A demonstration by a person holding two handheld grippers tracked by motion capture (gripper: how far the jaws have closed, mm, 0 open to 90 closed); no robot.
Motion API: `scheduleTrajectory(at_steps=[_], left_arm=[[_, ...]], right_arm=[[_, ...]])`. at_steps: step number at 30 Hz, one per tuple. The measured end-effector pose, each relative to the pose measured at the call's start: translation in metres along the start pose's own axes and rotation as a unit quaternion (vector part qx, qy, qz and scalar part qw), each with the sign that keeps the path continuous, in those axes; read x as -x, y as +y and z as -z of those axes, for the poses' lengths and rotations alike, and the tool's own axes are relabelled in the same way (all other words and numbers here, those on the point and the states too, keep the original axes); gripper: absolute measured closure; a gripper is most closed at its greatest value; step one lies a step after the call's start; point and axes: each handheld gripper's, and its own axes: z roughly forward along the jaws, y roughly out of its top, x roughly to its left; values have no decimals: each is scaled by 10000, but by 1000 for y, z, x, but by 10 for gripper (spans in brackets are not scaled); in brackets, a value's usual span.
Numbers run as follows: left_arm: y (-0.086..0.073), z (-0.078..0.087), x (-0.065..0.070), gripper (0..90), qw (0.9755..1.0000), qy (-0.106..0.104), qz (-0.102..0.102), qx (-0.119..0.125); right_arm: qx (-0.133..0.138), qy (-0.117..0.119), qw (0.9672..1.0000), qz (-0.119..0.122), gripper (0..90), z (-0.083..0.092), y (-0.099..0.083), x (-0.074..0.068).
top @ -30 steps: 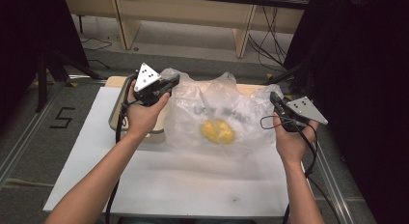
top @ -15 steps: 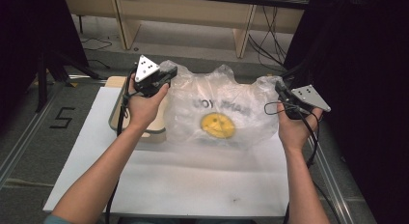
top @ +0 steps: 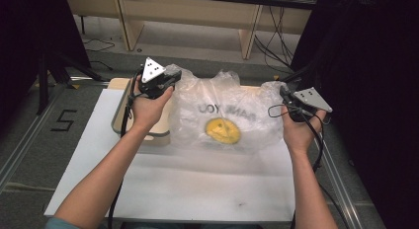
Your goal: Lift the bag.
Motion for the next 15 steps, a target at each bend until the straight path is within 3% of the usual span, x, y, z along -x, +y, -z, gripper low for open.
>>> scheduleTrajectory(at_steps=[7,15], left_arm=[[-9,-6,1,859,9997,-63,-100,-210],[-5,0,8,590,9995,-239,-121,-173]], right_arm=[[-176,21,9998,76,900,-4,-7,-2],[-258,35,9996,60,900,-3,-9,0]])
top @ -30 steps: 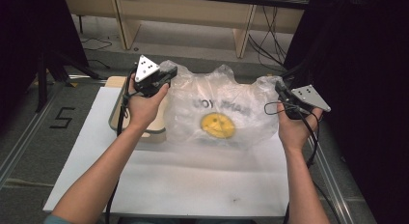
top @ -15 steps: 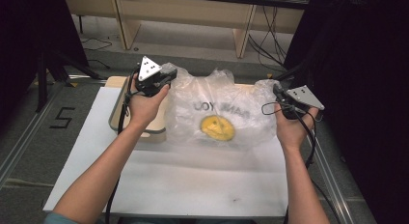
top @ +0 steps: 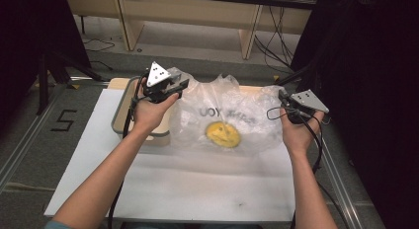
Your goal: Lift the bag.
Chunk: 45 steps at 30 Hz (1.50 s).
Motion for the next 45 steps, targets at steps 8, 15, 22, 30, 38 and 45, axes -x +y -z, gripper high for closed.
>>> scheduleTrajectory(at_steps=[8,15,22,30,38,45], left_arm=[[0,9,11,397,9999,-13,27,-149],[2,26,22,339,9994,-112,-103,-306],[5,42,29,314,9984,-291,-70,-479],[5,31,25,272,9982,-112,96,-588],[1,36,14,201,9984,-108,202,-524],[-3,41,17,172,9979,-254,90,-595]], right_arm=[[-112,0,9999,2,900,-1,-4,1],[-129,-85,9999,-23,900,-2,-4,2],[-119,-144,9998,-33,900,-1,-3,2],[12,-36,10000,-24,900,0,1,-6],[69,-207,9997,-140,900,6,-1,7],[63,-308,9994,-163,900,9,-2,11]])
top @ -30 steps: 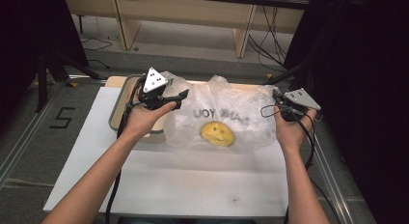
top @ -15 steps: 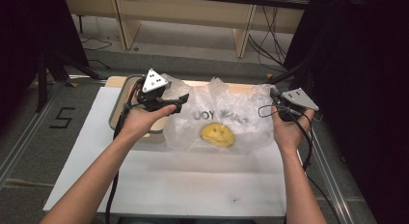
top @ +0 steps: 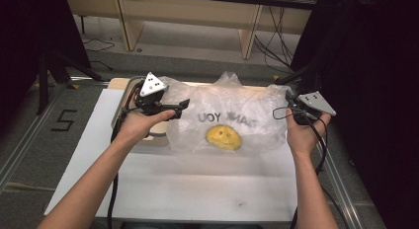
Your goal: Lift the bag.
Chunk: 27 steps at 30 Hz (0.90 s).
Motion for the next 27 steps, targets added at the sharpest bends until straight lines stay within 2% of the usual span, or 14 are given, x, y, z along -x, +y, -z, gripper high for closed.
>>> scheduleTrajectory(at_steps=[3,7,9,10,11,13,15,18,23,27], left_arm=[[-1,-1,-3,172,9999,-80,84,20],[1,-5,-2,182,9991,-110,168,383],[3,-6,2,187,9986,-176,65,493],[3,-6,5,183,9987,-198,39,462],[1,-6,7,182,9991,-251,-42,333],[-2,-5,8,175,9993,-297,-48,205],[-5,-2,6,180,9994,-306,42,137],[-8,2,2,186,9995,-288,76,103],[-9,11,1,189,9991,-384,88,123],[-10,13,-1,191,9994,-329,67,114]], right_arm=[[24,55,10000,-22,900,0,0,-1],[57,301,9995,34,900,0,1,-10],[61,428,9991,36,900,-1,1,-14],[56,436,9990,38,900,0,1,-15],[49,425,9991,37,900,0,1,-15],[13,288,9996,10,900,1,1,-11],[-1,199,9998,-59,900,2,1,-6],[-16,80,9999,-110,900,4,1,1],[-83,-122,9998,-142,900,5,-2,9],[-60,-121,9998,-140,900,5,-2,10]])
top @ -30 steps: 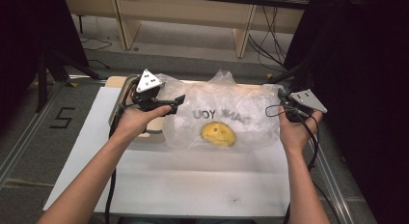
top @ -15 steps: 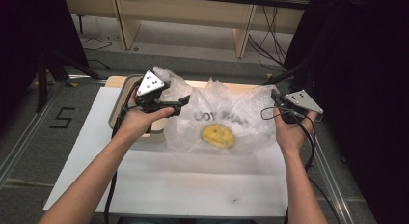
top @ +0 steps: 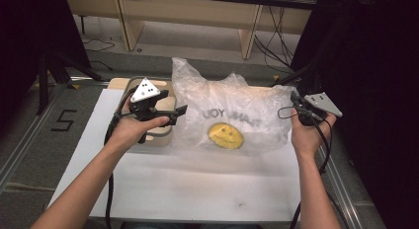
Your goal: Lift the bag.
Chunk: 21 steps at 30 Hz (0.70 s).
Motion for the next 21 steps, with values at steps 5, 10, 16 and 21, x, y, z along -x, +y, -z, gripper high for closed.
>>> scheduleTrajectory(at_steps=[5,10,16,21], left_arm=[[-7,-8,0,207,9997,58,79,-217],[-25,-31,-1,266,9965,-235,415,-683],[-28,-54,-5,431,9964,30,618,-578],[-28,-61,-3,702,9967,-7,590,-565]], right_arm=[[43,75,10000,34,900,0,1,-4],[90,132,9999,41,900,-1,2,-7],[202,295,9993,85,900,1,4,-12],[277,334,9990,84,900,4,5,-13]])
